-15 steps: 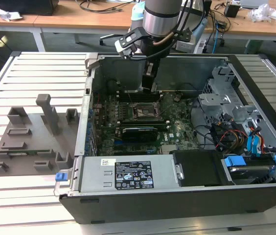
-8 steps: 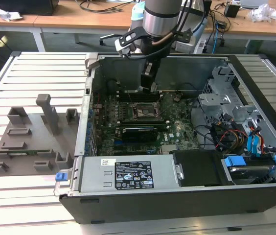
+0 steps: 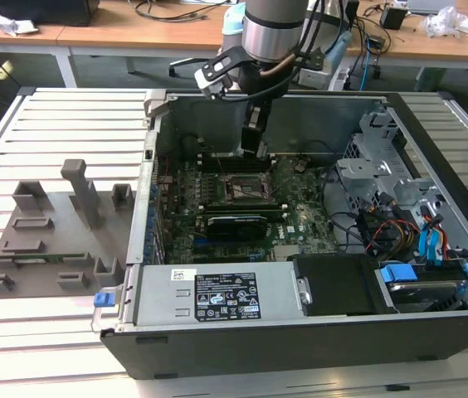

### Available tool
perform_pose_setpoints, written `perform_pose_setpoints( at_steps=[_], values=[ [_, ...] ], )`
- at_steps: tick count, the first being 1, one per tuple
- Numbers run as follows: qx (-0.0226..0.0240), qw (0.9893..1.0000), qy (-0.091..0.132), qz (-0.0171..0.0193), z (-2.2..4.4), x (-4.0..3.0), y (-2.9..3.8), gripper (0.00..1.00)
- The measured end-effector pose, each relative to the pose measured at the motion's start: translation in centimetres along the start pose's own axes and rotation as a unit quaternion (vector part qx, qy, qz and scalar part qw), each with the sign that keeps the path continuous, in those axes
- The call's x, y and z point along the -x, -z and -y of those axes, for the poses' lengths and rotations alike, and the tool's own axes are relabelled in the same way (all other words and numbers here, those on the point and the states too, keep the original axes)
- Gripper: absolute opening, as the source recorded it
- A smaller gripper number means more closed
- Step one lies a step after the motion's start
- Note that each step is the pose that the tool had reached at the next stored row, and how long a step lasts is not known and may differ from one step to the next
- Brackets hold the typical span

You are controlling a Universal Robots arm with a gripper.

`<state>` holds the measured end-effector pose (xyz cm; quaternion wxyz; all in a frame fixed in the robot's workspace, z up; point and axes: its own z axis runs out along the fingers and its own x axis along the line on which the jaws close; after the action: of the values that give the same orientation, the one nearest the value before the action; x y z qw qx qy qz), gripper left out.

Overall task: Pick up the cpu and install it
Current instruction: 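Place the cpu into insertion slot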

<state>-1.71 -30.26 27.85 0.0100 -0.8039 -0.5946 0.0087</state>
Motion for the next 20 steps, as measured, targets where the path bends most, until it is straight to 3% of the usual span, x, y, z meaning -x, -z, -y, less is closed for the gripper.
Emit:
perform_pose_setpoints(
  at_steps=[2, 3, 7, 11, 12, 13, 15, 20],
  values=[
    [0.0037, 0.9997, 0.019, 0.0121, 0.00, 0.00, -0.01, 0.55],
    [0.0042, 0.9995, 0.028, 0.0139, 0.00, 0.00, -0.01, 0.55],
    [0.0051, 0.9978, 0.064, 0.0157, 0.00, 0.00, -0.03, 0.55],
    [0.0057, 0.9947, 0.101, 0.0169, 0.00, 0.00, -0.06, 0.55],
    [0.0060, 0.9933, 0.114, 0.0174, 0.00, 0.00, -0.07, 0.55],
    [0.0065, 0.9901, 0.139, 0.0183, 0.00, 0.00, -0.09, 0.55],
    [0.0068, 0.9876, 0.155, 0.0189, -0.01, 0.00, -0.09, 0.55],
    [0.0069, 0.9878, 0.154, 0.0200, 0.27, 0.08, -0.43, 0.55]
  ],
)
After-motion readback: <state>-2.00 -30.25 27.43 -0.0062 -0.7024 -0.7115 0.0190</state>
